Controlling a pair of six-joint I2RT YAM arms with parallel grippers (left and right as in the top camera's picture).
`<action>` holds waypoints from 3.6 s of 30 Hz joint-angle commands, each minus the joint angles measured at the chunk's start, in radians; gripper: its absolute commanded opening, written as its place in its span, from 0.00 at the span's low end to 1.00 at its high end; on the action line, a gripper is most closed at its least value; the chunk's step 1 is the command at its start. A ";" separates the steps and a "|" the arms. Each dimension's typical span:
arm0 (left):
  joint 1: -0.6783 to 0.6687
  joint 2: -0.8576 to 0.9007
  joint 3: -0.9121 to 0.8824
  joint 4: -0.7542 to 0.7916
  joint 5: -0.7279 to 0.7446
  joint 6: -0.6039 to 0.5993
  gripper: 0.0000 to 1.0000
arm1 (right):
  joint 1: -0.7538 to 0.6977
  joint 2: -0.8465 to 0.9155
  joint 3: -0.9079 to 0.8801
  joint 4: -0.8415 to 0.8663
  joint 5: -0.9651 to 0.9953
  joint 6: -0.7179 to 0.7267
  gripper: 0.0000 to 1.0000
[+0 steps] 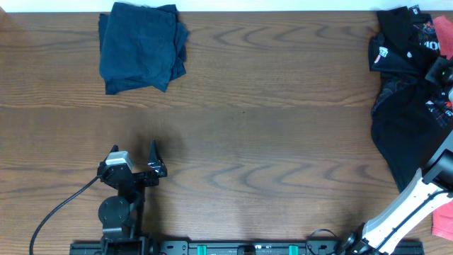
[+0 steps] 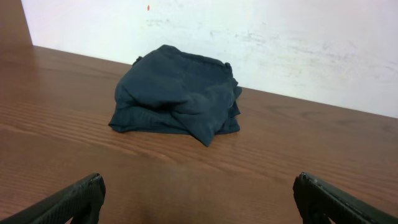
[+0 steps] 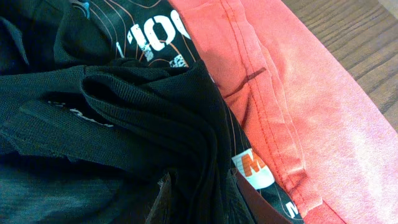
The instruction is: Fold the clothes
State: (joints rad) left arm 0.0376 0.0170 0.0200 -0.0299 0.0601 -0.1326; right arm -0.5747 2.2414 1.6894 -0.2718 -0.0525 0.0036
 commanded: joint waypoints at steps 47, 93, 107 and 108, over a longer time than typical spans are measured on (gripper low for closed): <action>0.003 0.001 -0.016 -0.036 -0.001 0.005 0.98 | 0.372 -0.428 0.009 -0.127 -0.211 0.089 0.01; 0.003 0.001 -0.016 -0.036 -0.001 0.005 0.98 | 0.856 -0.491 0.008 -0.392 0.097 0.056 0.73; 0.003 0.001 -0.016 -0.036 -0.001 0.005 0.98 | 0.579 -0.182 0.008 -0.386 0.244 -0.076 0.74; 0.003 0.001 -0.016 -0.036 -0.001 0.005 0.98 | 0.560 -0.159 0.008 -0.381 0.244 -0.089 0.74</action>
State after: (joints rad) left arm 0.0376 0.0170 0.0200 -0.0299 0.0601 -0.1326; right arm 0.0406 2.0426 1.6905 -0.6601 0.1364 -0.0425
